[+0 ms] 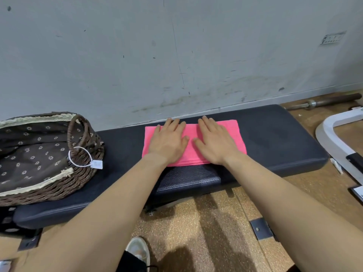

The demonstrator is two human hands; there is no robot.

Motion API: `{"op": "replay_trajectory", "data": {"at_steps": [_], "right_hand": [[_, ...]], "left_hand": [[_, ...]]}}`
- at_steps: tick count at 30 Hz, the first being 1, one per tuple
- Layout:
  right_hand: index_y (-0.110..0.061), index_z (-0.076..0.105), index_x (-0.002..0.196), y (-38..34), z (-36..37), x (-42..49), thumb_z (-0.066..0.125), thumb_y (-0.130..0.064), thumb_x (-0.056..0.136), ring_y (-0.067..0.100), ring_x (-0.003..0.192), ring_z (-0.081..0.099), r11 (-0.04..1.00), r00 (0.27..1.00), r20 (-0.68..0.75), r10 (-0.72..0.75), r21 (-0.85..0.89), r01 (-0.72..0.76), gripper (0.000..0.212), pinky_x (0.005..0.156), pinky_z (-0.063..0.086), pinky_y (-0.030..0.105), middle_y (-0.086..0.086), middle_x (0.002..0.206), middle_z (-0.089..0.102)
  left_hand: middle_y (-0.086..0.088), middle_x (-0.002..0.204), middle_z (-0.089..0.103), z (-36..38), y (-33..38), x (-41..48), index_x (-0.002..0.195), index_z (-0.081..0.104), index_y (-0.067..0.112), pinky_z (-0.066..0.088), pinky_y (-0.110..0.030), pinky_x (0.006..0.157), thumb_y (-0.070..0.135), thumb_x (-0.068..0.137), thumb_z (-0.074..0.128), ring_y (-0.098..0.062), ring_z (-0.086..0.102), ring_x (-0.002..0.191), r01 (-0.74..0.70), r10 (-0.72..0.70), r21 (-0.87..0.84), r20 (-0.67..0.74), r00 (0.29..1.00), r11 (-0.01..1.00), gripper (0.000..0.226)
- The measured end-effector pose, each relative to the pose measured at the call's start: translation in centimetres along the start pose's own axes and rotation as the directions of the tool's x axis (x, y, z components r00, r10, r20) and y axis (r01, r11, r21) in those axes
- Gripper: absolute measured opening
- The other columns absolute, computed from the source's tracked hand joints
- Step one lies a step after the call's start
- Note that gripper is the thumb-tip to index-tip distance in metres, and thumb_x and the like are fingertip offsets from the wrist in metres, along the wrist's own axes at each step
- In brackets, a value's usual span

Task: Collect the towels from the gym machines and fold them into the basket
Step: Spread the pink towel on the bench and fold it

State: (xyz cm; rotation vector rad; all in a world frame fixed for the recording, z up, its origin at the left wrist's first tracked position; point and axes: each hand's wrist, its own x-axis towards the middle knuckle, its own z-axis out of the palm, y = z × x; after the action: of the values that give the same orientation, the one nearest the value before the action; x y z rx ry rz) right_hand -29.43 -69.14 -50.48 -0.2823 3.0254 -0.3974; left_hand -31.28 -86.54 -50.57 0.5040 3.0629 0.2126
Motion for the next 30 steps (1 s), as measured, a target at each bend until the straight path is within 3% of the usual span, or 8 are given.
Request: {"op": "replay_trajectory", "data": {"at_steps": [6, 13, 17, 20, 22, 25, 28, 30], "right_hand": [[-0.027, -0.007, 0.159, 3.3, 0.9, 0.0, 0.017, -0.069, 0.096, 0.015, 0.153, -0.014, 0.994, 0.991, 0.119, 0.061, -0.102, -0.049, 0.080, 0.124, -0.006, 0.045, -0.001, 0.166, -0.016], [-0.032, -0.012, 0.158, 6.0, 0.1, -3.7, 0.010, -0.075, 0.091, 0.020, 0.152, -0.018, 0.986, 0.978, 0.150, 0.146, -0.104, -0.131, 0.083, 0.124, -0.004, 0.050, 0.000, 0.164, -0.023], [-0.030, -0.008, 0.159, 5.3, -0.4, -6.0, 0.013, -0.073, 0.094, 0.024, 0.153, -0.015, 0.981, 0.976, 0.157, 0.154, -0.145, -0.132, 0.081, 0.122, -0.006, 0.052, 0.000, 0.165, -0.019], [-0.031, 0.013, 0.160, 4.4, -1.3, -6.4, 0.030, -0.066, 0.097, 0.025, 0.155, 0.000, 0.994, 0.998, 0.052, -0.017, -0.109, 0.023, 0.074, 0.124, 0.005, 0.046, -0.002, 0.168, 0.002], [-0.034, 0.032, 0.155, 3.6, -2.0, -6.1, 0.046, -0.059, 0.096, 0.022, 0.154, 0.010, 0.988, 0.987, 0.054, -0.154, -0.014, 0.155, 0.065, 0.125, 0.012, 0.041, -0.004, 0.166, 0.017], [-0.037, 0.055, 0.137, 2.3, -2.6, -5.5, 0.063, -0.050, 0.089, 0.021, 0.153, 0.016, 0.972, 0.967, 0.102, -0.233, 0.055, 0.228, 0.050, 0.123, 0.017, 0.040, -0.007, 0.162, 0.029], [-0.038, 0.062, 0.128, 1.6, -2.9, -5.3, 0.071, -0.048, 0.084, 0.019, 0.153, 0.015, 0.972, 0.963, 0.143, -0.229, 0.095, 0.217, 0.046, 0.123, 0.017, 0.039, -0.009, 0.162, 0.029], [-0.038, 0.063, 0.126, 1.5, -3.1, -5.3, 0.074, -0.046, 0.082, 0.017, 0.153, 0.012, 0.972, 0.961, 0.167, -0.218, 0.122, 0.200, 0.046, 0.124, 0.016, 0.037, -0.011, 0.163, 0.026]], "left_hand": [[0.004, 0.166, -0.010, 1.4, -2.9, -0.1, 0.158, -0.004, 0.022, -0.003, -0.047, 0.123, 0.065, 0.098, 0.016, -0.016, -0.010, 0.152, 0.111, -0.114, 0.031, 0.120, 0.986, 0.993, 0.077], [0.000, 0.166, -0.012, 1.6, -3.6, -3.6, 0.158, -0.004, 0.025, -0.002, -0.048, 0.123, 0.069, 0.095, 0.014, -0.020, -0.014, 0.152, 0.122, -0.122, 0.002, 0.117, 0.986, 0.992, 0.079], [0.000, 0.167, 0.003, 1.0, -3.3, -6.0, 0.159, 0.007, 0.019, 0.007, -0.044, 0.124, 0.054, 0.102, 0.024, -0.019, -0.001, 0.153, 0.106, -0.101, -0.132, 0.045, 0.994, 0.985, 0.069], [-0.007, 0.157, 0.030, -0.8, -3.1, -6.6, 0.154, 0.022, 0.016, 0.035, -0.047, 0.109, 0.035, 0.101, 0.040, -0.031, 0.030, 0.141, 0.302, -0.323, -0.218, -0.070, 0.944, 0.928, 0.060], [-0.012, 0.145, 0.040, -2.2, -3.1, -6.8, 0.147, 0.030, 0.011, 0.044, -0.048, 0.094, 0.034, 0.096, 0.049, -0.036, 0.046, 0.126, 0.465, -0.480, -0.212, -0.023, 0.877, 0.860, 0.059], [-0.013, 0.123, 0.056, -3.1, -3.7, -7.0, 0.126, 0.046, 0.006, 0.048, -0.040, 0.079, 0.048, 0.089, 0.059, -0.035, 0.059, 0.109, 0.584, -0.566, -0.133, 0.149, 0.811, 0.801, 0.058], [-0.014, 0.101, 0.065, -3.0, -4.1, -7.1, 0.087, 0.060, 0.015, 0.047, -0.035, 0.070, 0.048, 0.083, 0.065, -0.034, 0.062, 0.093, 0.552, -0.514, -0.176, 0.220, 0.829, 0.815, 0.033], [-0.014, 0.077, 0.060, -3.1, -4.2, -7.1, 0.061, 0.048, 0.019, 0.039, -0.032, 0.062, 0.032, 0.082, 0.066, -0.033, 0.058, 0.077, 0.515, -0.475, -0.273, 0.202, 0.856, 0.812, 0.031]]}}
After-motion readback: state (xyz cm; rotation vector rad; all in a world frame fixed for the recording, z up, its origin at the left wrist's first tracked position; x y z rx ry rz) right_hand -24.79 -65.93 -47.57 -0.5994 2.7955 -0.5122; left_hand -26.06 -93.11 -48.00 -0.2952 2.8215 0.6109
